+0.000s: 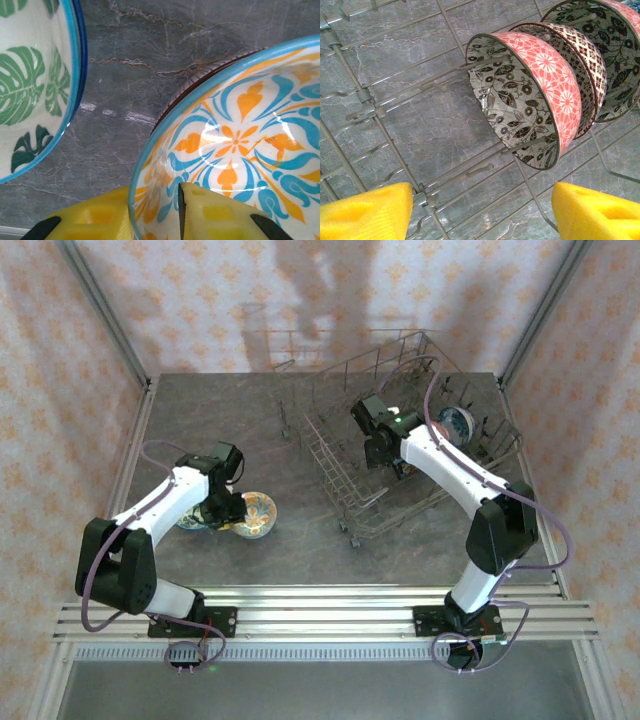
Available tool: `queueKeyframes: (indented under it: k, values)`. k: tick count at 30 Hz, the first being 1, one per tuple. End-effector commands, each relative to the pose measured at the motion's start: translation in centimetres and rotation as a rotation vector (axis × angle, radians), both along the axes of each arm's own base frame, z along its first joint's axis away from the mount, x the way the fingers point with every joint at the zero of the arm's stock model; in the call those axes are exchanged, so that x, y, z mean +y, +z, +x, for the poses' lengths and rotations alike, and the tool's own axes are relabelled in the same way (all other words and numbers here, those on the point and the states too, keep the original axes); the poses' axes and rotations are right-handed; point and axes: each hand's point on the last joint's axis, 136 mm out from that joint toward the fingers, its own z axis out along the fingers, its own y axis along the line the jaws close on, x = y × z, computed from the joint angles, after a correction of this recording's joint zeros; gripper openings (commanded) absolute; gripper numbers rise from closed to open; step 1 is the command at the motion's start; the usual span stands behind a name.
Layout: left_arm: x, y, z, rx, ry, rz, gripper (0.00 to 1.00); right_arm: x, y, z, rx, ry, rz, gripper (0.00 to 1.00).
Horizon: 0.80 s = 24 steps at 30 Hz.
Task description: Load the bowls into the dish rack
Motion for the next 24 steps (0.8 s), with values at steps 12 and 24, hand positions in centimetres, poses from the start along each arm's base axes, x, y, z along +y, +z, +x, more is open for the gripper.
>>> queueKeyframes:
  k: [12, 24]
  values:
    - [-0.77, 1.38, 1.03, -0.017, -0.044, -0.044, 0.21, -0.84, 2.31, -0.28, -0.048, -0.042, 0.01, 0.73]
    - [-0.89, 1.49, 1.2, -0.019, -0.048, -0.049, 0.1, -0.79, 2.07, -0.71, -0.041, -0.045, 0.028, 0.73]
